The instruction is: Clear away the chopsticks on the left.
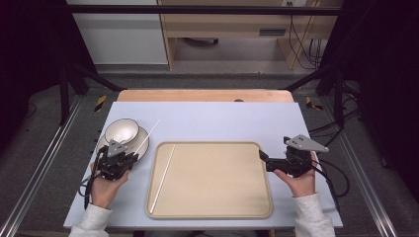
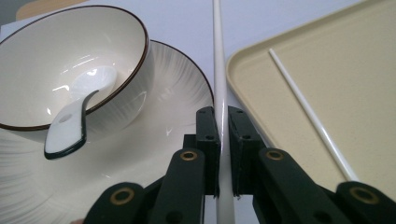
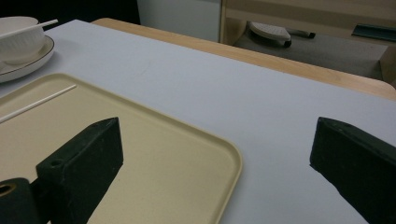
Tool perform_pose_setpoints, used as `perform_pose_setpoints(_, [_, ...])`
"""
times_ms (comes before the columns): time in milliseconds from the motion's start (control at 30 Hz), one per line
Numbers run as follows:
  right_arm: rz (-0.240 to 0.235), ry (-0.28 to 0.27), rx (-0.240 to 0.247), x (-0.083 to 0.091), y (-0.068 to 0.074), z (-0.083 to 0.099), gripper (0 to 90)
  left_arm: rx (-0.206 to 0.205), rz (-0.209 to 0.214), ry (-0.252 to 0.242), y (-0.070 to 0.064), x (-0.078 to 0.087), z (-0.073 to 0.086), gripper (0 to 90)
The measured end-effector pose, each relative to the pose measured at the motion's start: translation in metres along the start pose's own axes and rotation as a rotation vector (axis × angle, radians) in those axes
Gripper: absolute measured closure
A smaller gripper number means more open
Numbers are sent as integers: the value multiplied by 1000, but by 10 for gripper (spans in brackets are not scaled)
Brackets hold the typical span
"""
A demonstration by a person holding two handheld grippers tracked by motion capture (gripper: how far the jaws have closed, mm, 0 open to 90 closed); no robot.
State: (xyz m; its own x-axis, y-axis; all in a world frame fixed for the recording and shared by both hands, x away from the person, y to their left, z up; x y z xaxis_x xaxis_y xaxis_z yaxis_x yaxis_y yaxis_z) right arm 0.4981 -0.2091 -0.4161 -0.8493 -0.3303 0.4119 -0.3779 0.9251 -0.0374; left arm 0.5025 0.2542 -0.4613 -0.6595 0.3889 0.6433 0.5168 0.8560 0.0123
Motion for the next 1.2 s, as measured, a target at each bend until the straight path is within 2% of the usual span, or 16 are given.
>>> perform_pose_setpoints(467, [2, -3, -1, 1, -1, -1, 30, 9, -9, -53, -36, 7, -4, 846])
perform_pose_setpoints(867, [1, -10, -5, 3, -1, -2, 30, 8, 12, -49, -69, 2, 3, 846])
perform_pose_setpoints(967, [0, -11, -5, 4, -1, -2, 30, 17, 10, -56, -75, 1, 3, 846])
perform_pose_setpoints(1133, [0, -16, -15, 5, -1, -2, 30, 60, 8, -74, -85, 1, 2, 846])
perform_pose_setpoints(1200, [1, -18, -17, 6, -2, -3, 30, 60, 8, -75, -88, 0, 1, 846])
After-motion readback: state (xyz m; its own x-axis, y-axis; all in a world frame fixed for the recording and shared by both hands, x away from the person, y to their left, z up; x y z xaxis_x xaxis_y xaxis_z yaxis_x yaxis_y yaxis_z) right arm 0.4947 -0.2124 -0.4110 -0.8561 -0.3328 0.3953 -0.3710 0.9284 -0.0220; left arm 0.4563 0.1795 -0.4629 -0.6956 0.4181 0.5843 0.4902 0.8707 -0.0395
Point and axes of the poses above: each handheld gripper's, and its own axes: x roughly backward along the jaws, z roughly out of its underside, y roughly to its left, the point moved 6 cm from there along -x, roughly forward along the jaws, and after that the axes turned 6 degrees about z, right-handed, at the moved point
